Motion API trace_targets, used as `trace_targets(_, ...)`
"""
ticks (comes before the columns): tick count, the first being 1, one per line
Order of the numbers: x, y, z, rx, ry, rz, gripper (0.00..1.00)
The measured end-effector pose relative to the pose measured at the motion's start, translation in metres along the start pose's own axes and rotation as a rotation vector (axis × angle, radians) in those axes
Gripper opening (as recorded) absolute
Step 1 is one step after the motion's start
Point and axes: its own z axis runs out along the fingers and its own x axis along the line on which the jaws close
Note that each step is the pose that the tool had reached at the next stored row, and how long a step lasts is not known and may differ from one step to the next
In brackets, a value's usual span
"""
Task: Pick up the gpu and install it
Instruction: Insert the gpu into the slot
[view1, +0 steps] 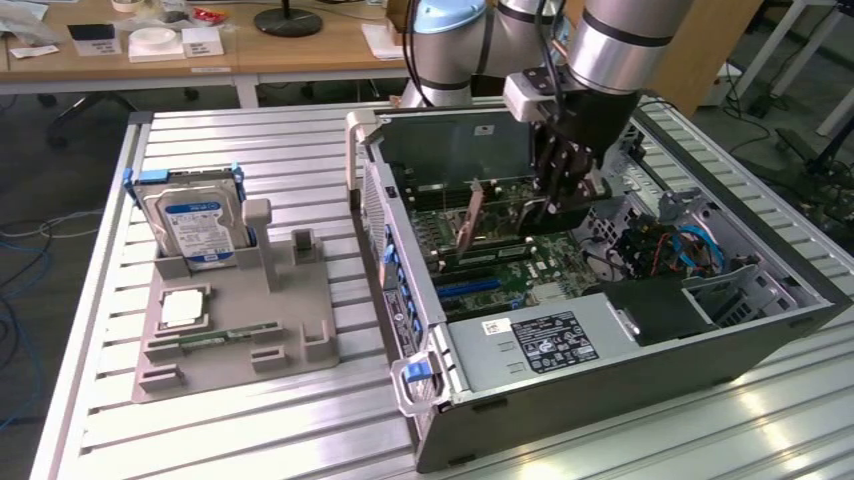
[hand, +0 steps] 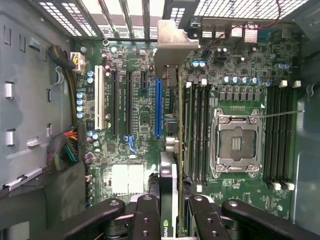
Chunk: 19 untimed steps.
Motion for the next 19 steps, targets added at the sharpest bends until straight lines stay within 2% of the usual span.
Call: trace_targets(19, 0.004, 0.0064, 0.0220, 0.0000, -0.0001, 0.000, 0.27)
